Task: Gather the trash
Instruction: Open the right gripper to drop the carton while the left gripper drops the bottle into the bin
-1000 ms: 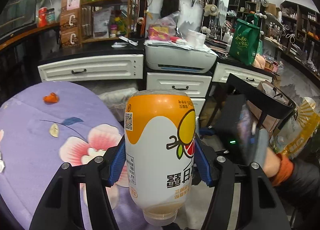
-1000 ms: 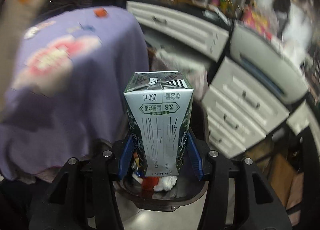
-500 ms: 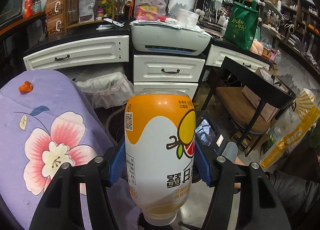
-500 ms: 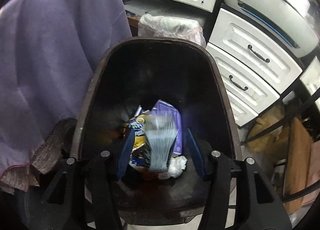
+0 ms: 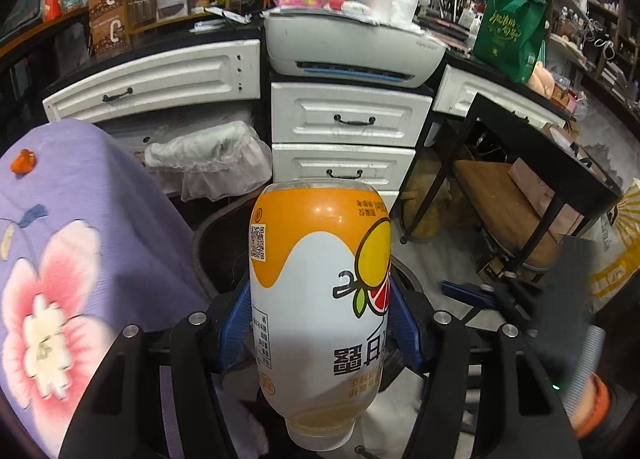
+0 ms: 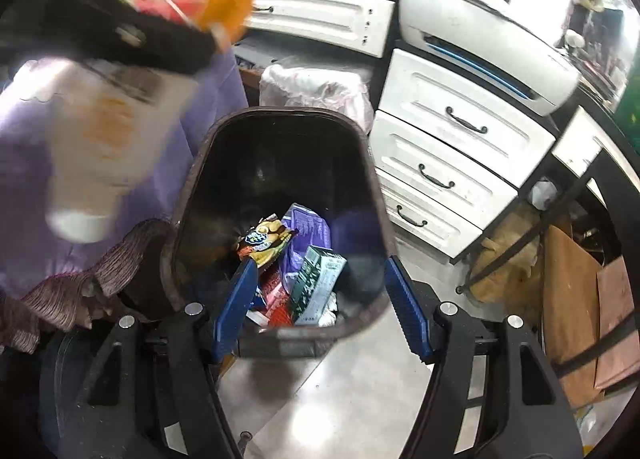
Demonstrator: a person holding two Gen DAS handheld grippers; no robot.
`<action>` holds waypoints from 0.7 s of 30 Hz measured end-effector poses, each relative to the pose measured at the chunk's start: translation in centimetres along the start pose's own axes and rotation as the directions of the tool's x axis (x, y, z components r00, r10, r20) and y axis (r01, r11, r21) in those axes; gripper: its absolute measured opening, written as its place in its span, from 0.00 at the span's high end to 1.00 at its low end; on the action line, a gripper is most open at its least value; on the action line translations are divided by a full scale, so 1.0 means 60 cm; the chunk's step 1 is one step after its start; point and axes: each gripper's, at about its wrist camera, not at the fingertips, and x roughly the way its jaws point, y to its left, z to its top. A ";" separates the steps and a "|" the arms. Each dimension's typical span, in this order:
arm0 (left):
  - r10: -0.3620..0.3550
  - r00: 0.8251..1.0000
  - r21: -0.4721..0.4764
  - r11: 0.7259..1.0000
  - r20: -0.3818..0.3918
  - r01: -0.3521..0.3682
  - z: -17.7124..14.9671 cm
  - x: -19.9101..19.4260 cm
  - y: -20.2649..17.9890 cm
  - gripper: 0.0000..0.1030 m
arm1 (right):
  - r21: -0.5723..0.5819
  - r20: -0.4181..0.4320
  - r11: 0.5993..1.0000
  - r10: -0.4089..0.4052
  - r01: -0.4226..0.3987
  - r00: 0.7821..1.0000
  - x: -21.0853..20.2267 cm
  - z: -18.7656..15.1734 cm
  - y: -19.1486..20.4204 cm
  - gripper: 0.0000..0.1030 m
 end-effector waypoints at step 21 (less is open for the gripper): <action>0.077 0.990 0.028 0.997 -0.122 -0.075 -0.006 0.128 -0.026 0.21 | 0.040 0.038 0.999 -0.020 0.019 0.999 -0.087 -0.057 -0.013 0.36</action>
